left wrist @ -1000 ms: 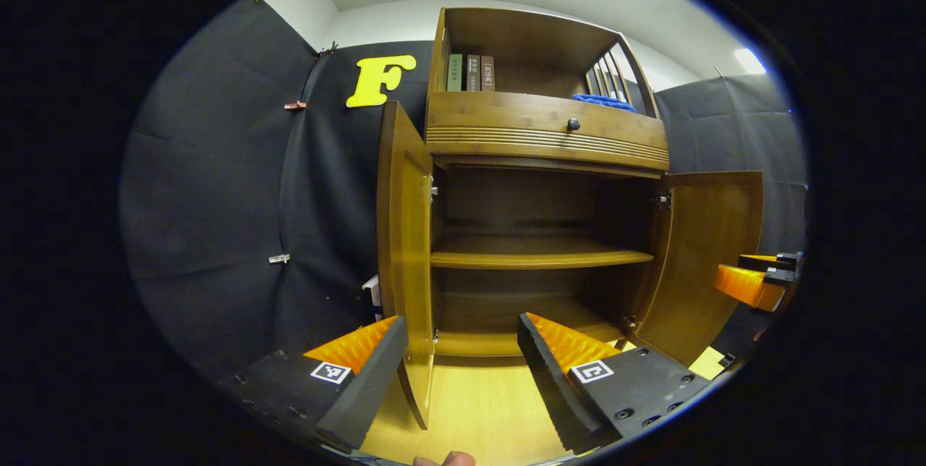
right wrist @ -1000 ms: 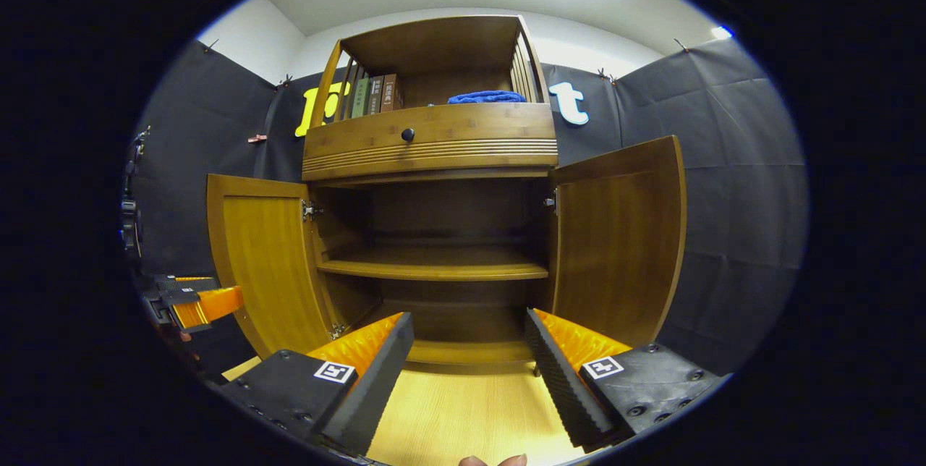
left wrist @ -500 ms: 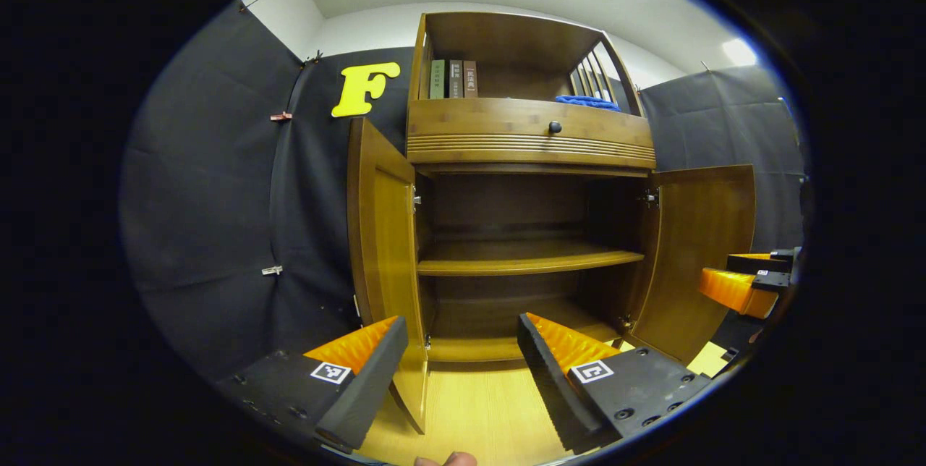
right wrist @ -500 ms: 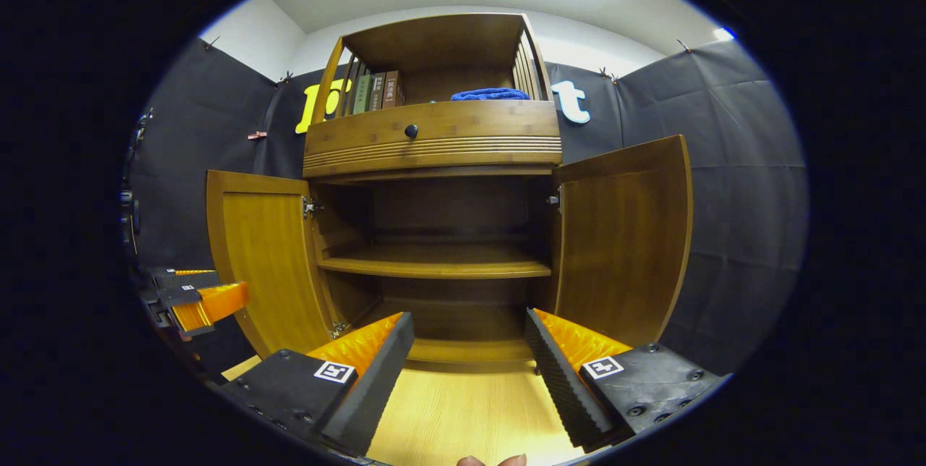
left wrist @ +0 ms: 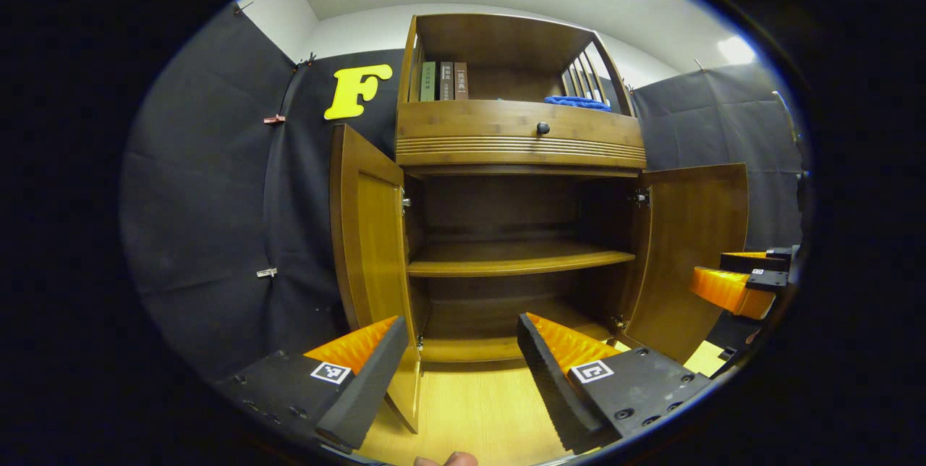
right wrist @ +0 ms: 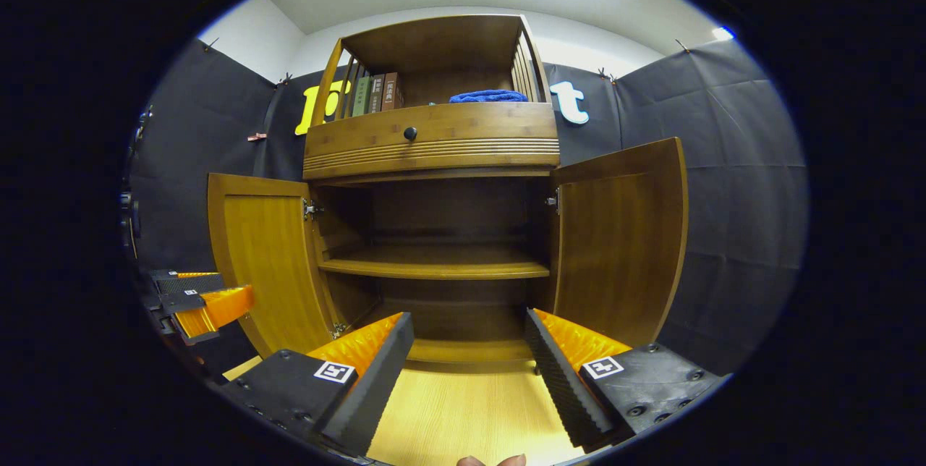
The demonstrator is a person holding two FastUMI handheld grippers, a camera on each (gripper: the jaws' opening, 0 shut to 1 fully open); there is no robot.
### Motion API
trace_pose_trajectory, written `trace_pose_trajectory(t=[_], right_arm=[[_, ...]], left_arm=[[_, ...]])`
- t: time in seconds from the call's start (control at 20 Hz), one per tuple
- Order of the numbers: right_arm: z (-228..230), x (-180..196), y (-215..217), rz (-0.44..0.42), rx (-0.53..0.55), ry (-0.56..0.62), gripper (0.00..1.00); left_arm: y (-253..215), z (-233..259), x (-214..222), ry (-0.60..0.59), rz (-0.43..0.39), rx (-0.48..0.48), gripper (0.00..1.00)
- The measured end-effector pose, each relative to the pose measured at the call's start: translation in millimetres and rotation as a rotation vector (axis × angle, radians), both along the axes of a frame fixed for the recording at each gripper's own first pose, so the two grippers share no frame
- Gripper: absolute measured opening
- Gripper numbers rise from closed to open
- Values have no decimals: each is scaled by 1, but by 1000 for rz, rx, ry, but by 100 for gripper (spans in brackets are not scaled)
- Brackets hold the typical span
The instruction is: Open the right door of the double-door shoe cabinet with the right hand, and open the left door with the left hand.
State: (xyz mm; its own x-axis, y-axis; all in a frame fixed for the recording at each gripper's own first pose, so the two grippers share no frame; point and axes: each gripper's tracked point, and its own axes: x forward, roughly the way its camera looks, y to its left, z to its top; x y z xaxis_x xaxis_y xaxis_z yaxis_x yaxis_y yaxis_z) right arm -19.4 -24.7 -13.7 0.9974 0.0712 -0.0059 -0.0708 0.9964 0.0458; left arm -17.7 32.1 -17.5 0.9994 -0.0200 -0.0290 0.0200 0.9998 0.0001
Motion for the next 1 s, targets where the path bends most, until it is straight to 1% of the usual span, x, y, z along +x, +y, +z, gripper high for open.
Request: trace_pose_trajectory(t=[0.05,0.1,0.3,0.4,0.45,0.5,0.55,0.6,0.65,0.7,0.8,0.85,0.9,0.95,1.0], right_arm=[[1,0,-1,-2,2,-3,100],[3,-1,-2,-5,3,-6,98],[6,-2,-5,-14,2,-16,98],[5,-3,-5,-14,4,-13,98],[5,-4,-4,-13,2,-12,98],[6,-4,-5,-13,0,-14,98],[5,-3,-5,-13,-4,-10,98],[5,-3,-4,-12,-4,-11,98],[7,-3,-4,-11,-3,-12,100],[8,-3,-4,-12,-2,-16,98],[10,-1,-4,-13,-3,-20,98],[11,1,-4,-14,-3,-22,98],[12,3,-4,-14,-4,-26,98],[13,5,-4,-16,-7,-28,98],[14,7,-4,-16,-9,-30,98]], left_arm=[[-1,1,-1,-2,-2,1,95],[-2,1,-1,-2,-4,2,95],[-1,-3,-4,-7,-7,2,95],[-1,-4,-6,-4,-6,3,95],[-1,-4,-6,-4,-7,3,96],[0,-5,-6,-4,-6,3,95],[1,-5,-6,-3,-3,3,97],[2,-5,-6,-3,2,-1,95],[2,-5,-7,-2,2,-6,94],[1,-5,-6,-2,3,-9,94],[2,-4,-5,-3,3,-3,94],[2,-2,-5,-6,2,3,97],[3,-1,-4,-11,2,10,95],[3,1,-3,-15,3,15,97],[3,1,-3,-19,5,18,94]])
